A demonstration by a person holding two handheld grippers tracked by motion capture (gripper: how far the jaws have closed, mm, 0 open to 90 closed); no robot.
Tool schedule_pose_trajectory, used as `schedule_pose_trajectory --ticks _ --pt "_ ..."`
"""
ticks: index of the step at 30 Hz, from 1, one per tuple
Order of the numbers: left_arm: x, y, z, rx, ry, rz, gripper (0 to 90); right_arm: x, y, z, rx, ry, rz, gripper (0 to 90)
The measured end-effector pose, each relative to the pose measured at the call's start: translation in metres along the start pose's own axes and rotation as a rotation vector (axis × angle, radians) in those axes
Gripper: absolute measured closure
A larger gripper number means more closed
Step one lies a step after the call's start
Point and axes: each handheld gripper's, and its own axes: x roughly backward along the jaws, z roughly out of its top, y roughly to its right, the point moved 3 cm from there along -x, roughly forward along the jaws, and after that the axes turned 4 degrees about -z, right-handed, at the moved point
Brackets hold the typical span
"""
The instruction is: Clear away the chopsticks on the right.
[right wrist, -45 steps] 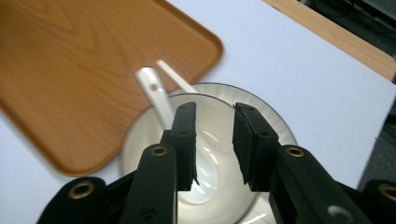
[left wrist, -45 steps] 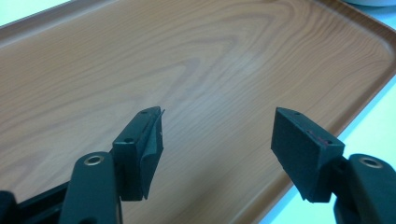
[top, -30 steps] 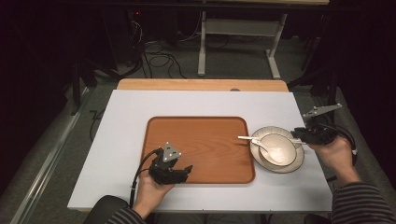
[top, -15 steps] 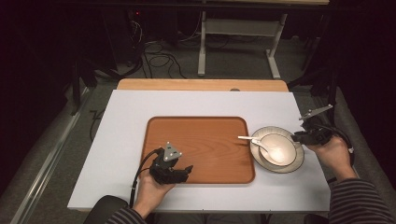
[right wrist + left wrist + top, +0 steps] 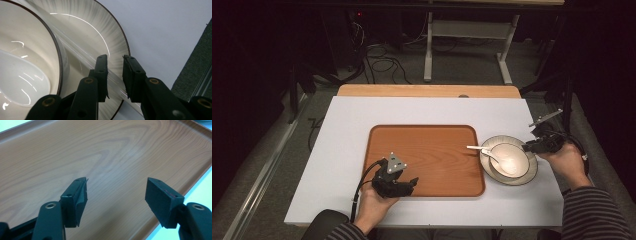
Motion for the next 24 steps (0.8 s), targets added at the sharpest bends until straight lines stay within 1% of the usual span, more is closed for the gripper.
schedule_pose_trajectory --ticks 4,7,11,17,20,24 --pt "0.0 0.0003 -0.0002 -0.003 -0.001 0.002 34.5 -0.0013 -0.0004 0.0027 -0.003 -0.009 0.011 75.5" --pt "0.0002 0.0002 -0.0001 -0.003 0.001 0.003 34.5 -0.0018 -0.001 0.0044 0.009 -0.018 0.011 75.7" --pt "0.0 0.0002 -0.0003 -0.006 -0.003 0.004 34.5 -0.0022 0.0006 0.0036 0.003 -0.032 0.016 75.8" --pt "0.0 0.0007 -0.0003 -0.008 -0.002 0.004 34.5 -0.0037 -0.001 0.0043 0.0 -0.026 0.024 76.3" --pt "-0.0002 0.0007 -0.0002 -0.006 -0.002 0.004 34.5 -0.0041 -0.0014 0.0056 0.006 -0.028 0.026 77.5" --pt "-0.0007 0.0007 -0.0002 -0.004 -0.002 0.005 34.5 -0.002 -0.001 0.0053 0.013 -0.035 0.033 82.7"
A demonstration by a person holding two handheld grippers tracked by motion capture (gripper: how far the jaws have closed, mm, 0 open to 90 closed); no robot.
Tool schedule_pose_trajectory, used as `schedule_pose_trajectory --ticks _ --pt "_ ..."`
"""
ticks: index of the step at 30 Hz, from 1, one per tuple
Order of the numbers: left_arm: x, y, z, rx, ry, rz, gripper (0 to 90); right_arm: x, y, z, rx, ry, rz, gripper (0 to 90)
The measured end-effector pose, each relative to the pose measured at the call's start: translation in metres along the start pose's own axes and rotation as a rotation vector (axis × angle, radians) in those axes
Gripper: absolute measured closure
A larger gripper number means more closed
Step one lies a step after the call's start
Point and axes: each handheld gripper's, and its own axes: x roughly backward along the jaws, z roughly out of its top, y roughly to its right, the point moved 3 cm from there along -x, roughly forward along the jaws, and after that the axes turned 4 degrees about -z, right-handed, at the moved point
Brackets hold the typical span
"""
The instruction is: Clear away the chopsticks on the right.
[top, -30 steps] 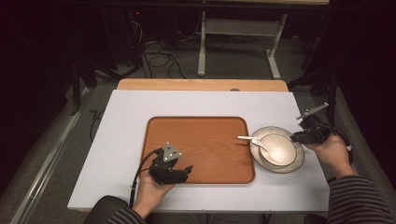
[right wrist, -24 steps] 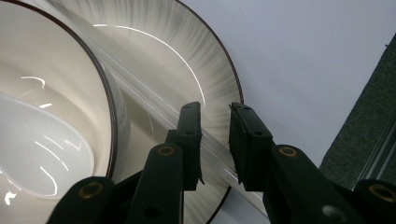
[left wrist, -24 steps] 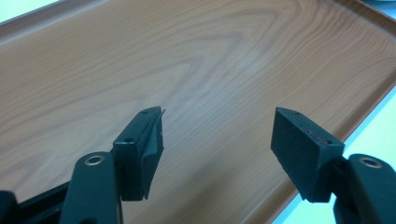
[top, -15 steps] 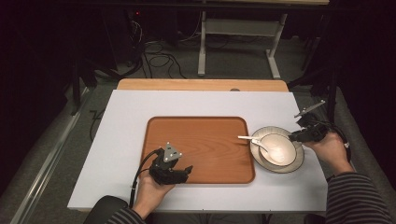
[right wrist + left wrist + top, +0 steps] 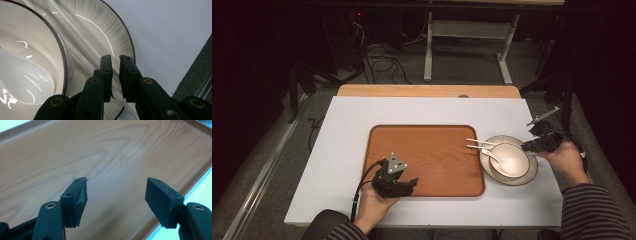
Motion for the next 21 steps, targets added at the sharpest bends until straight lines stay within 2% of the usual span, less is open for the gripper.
schedule_pose_trajectory --ticks 13,16,21 --pt "-0.0004 0.0004 0.0001 -0.001 0.0 -0.002 34.5 -0.0067 -0.001 0.0035 0.007 -0.007 -0.005 75.5" --pt "-0.0004 0.0013 -0.0001 -0.012 -0.005 -0.001 34.5 -0.0077 -0.0012 0.0037 0.01 -0.007 -0.007 76.5" --pt "-0.0002 0.0002 0.0001 -0.005 0.0 0.002 34.4 -0.0086 -0.0021 0.0038 0.019 -0.016 -0.018 80.6"
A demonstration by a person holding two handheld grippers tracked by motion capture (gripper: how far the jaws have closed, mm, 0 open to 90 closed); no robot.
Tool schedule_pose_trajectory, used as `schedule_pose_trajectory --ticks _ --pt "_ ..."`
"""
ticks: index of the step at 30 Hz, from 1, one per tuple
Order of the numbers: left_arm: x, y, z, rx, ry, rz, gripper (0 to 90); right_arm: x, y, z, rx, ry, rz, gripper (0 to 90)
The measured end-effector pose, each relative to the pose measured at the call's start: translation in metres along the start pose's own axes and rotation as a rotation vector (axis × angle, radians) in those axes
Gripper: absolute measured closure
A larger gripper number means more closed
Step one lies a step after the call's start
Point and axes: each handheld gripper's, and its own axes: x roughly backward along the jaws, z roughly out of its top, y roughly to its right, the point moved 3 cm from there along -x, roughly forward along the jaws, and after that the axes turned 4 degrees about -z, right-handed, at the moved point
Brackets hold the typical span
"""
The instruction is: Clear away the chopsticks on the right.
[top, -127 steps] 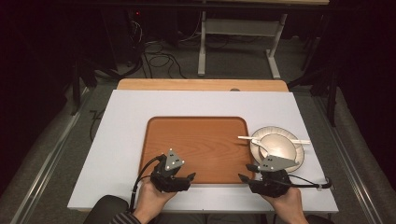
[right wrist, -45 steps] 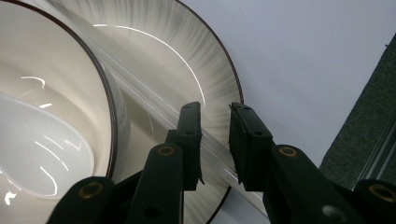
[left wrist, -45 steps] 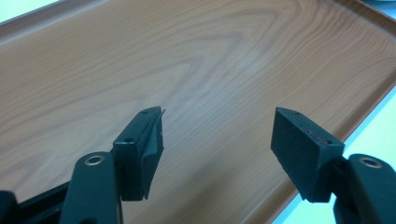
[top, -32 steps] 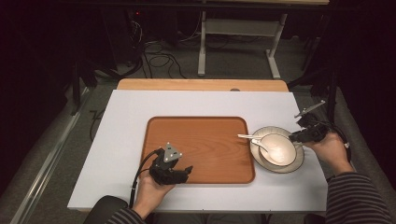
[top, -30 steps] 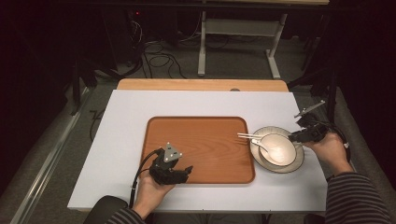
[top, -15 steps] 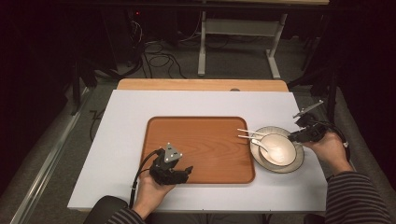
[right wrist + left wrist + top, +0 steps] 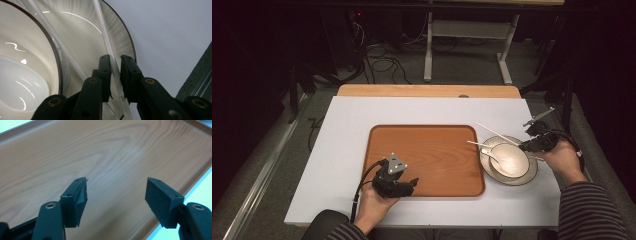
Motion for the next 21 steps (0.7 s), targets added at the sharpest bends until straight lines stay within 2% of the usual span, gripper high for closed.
schedule_pose_trajectory --ticks 13,15,21 --pt "-0.001 0.0 0.0 -0.003 -0.006 -0.003 34.5 0.0 0.002 -0.005 0.021 0.026 -0.021 85.9" --pt "0.0 0.0 0.0 -0.002 -0.004 -0.004 34.5 0.001 0.001 -0.006 0.044 0.042 -0.033 86.1" --pt "-0.001 0.0 0.0 -0.003 -0.003 -0.011 34.5 0.01 0.0 -0.008 0.012 0.085 -0.037 86.4"
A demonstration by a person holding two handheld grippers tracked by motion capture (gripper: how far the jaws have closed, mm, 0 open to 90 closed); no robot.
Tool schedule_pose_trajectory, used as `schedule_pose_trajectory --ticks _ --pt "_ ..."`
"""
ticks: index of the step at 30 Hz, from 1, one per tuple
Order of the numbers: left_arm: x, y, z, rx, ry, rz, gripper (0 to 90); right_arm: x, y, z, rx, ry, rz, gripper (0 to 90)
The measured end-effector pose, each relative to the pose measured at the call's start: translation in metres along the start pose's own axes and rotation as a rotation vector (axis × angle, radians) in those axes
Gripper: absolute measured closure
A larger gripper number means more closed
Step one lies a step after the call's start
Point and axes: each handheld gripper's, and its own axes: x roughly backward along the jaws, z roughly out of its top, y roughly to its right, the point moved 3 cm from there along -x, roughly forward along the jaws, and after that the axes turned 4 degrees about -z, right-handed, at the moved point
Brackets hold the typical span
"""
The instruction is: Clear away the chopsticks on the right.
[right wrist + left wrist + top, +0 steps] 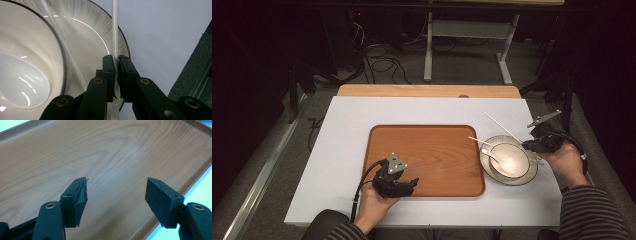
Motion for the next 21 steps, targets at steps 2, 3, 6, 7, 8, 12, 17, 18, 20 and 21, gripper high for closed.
schedule_pose_trajectory --ticks 2,3,6,7,8,12,17,18,20,21 --pt "0.0 0.0 0.0 0.002 0.003 -0.006 34.5 0.013 -0.003 0.001 0.002 0.022 -0.006 86.4" --pt "0.0 0.0 0.0 0.002 0.003 -0.006 34.5 0.018 -0.003 0.002 0.001 0.033 -0.007 86.3" --pt "0.0 0.0 0.002 -0.008 0.005 -0.009 34.5 0.035 -0.007 0.003 -0.01 0.072 -0.014 86.3" --pt "0.0 0.0 0.002 -0.008 0.005 -0.009 34.5 0.035 -0.007 0.003 -0.01 0.072 -0.014 86.3" --pt "0.0 0.001 0.002 -0.02 0.004 -0.004 34.5 0.048 -0.013 0.003 -0.007 0.095 -0.021 86.3" --pt "-0.001 0.002 0.004 -0.03 0.007 -0.009 34.4 0.068 -0.029 0.004 0.012 0.122 -0.026 86.3" --pt "0.0 0.002 0.006 -0.04 0.012 -0.02 34.3 0.086 -0.054 0.006 -0.005 0.154 -0.004 86.2" --pt "-0.001 0.003 0.007 -0.041 0.014 -0.022 34.3 0.089 -0.06 0.007 -0.004 0.161 0.001 86.2" --pt "-0.003 0.003 0.008 -0.046 0.013 -0.03 34.3 0.094 -0.074 0.007 0.0 0.171 0.017 86.2" --pt "-0.004 0.004 0.009 -0.048 0.012 -0.033 34.3 0.096 -0.081 0.006 0.003 0.172 0.025 86.2"
